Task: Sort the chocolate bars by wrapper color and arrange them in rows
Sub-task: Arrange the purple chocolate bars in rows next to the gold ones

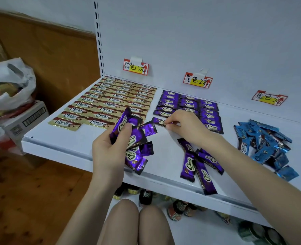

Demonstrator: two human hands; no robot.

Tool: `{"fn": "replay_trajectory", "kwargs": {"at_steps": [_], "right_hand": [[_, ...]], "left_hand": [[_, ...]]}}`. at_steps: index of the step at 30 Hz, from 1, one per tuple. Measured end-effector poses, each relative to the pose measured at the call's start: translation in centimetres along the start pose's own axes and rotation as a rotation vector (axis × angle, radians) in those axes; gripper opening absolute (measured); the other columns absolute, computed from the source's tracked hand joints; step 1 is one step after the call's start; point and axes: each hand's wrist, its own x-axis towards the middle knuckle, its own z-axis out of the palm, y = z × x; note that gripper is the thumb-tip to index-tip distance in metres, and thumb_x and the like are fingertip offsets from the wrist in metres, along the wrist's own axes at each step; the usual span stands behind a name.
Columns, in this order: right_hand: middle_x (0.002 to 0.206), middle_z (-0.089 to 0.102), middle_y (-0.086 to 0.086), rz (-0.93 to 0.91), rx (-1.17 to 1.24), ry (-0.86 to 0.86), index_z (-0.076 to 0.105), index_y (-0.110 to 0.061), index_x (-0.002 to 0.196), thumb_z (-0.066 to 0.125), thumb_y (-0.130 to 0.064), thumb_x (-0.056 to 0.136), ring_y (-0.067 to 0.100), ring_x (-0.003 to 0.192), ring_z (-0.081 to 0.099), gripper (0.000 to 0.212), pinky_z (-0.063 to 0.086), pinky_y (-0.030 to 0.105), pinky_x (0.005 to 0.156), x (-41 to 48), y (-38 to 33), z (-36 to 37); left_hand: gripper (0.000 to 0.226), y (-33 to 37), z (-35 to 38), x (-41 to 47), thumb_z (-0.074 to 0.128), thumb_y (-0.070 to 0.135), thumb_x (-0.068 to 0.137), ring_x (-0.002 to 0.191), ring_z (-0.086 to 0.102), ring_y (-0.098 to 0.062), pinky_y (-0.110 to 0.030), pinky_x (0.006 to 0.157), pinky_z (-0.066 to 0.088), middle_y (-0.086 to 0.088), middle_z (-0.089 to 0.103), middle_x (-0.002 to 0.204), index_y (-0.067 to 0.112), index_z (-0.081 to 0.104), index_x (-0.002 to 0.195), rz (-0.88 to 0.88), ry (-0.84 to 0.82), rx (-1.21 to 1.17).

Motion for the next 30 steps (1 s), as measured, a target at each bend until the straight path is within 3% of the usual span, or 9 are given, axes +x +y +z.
{"fn": "replay_trajectory", "kwargs": {"at_steps": [4,12,18,21,24,26,30], "right_hand": [[0.099,0.062,0.019,-0.011,-0.046,-0.018,0.069,0.001,0.095,0.053,-0.005,0.089,0.031,0.092,0.057,0.018,0.044,0.046,0.085,0.4,-0.3,0.0],[0.097,0.058,0.029,-0.002,-0.124,-0.019,0.064,0.007,0.091,0.05,-0.002,0.087,0.039,0.09,0.055,0.017,0.045,0.048,0.08,1.0,-0.1,0.4],[0.096,0.059,0.029,-0.012,-0.112,-0.028,0.064,0.007,0.09,0.05,-0.001,0.086,0.039,0.09,0.055,0.016,0.044,0.046,0.08,1.0,0.1,0.4],[0.091,0.065,0.016,0.003,0.058,0.026,0.066,0.003,0.089,0.054,-0.008,0.09,0.026,0.087,0.058,0.016,0.045,0.036,0.081,0.6,-0.5,-0.3],[0.086,0.066,-0.009,0.035,0.459,0.051,0.067,-0.02,0.088,0.058,-0.018,0.089,0.003,0.079,0.059,0.009,0.045,0.017,0.073,-0.1,-2.7,-2.0],[0.085,0.066,-0.011,0.036,0.687,-0.032,0.064,-0.026,0.088,0.061,-0.021,0.086,-0.001,0.076,0.061,0.006,0.046,0.013,0.067,-0.8,-4.3,-3.2],[0.071,0.065,-0.012,0.005,0.749,-0.107,0.067,-0.019,0.081,0.068,-0.012,0.08,-0.002,0.066,0.058,0.007,0.046,0.011,0.062,-2.0,-5.8,-4.1]], "left_hand": [[0.008,0.0,-0.1,0.0,0.059,0.023,0.089,0.069,0.072,-0.016,-0.025,0.049,0.055,0.001,0.073,0.071,0.017,0.062,0.085,0.009,-0.005,-0.013],[0.009,-0.1,0.0,0.0,0.059,0.024,0.088,0.07,0.072,-0.015,-0.024,0.049,0.056,0.002,0.073,0.071,0.016,0.062,0.086,-0.002,-0.016,0.005],[0.01,-0.2,0.0,0.1,0.059,0.022,0.089,0.07,0.072,-0.019,-0.033,0.057,0.058,-0.002,0.073,0.072,0.015,0.063,0.084,0.0,-0.047,0.017],[0.01,-0.1,0.1,0.1,0.059,0.02,0.089,0.065,0.071,-0.019,-0.03,0.053,0.057,-0.003,0.072,0.07,0.012,0.063,0.086,-0.024,-0.09,0.006],[0.012,0.0,0.5,0.0,0.059,0.019,0.088,0.059,0.069,-0.02,-0.031,0.05,0.056,-0.006,0.071,0.069,0.008,0.064,0.091,-0.07,-0.157,-0.004],[0.01,0.1,1.0,0.0,0.058,0.015,0.088,0.054,0.067,-0.019,-0.03,0.048,0.055,-0.008,0.07,0.068,0.008,0.065,0.086,-0.085,-0.212,-0.021],[0.01,0.1,2.1,-0.3,0.059,0.016,0.085,0.058,0.067,-0.019,-0.031,0.052,0.057,-0.01,0.071,0.07,0.009,0.066,0.085,-0.106,-0.308,-0.018]]}}
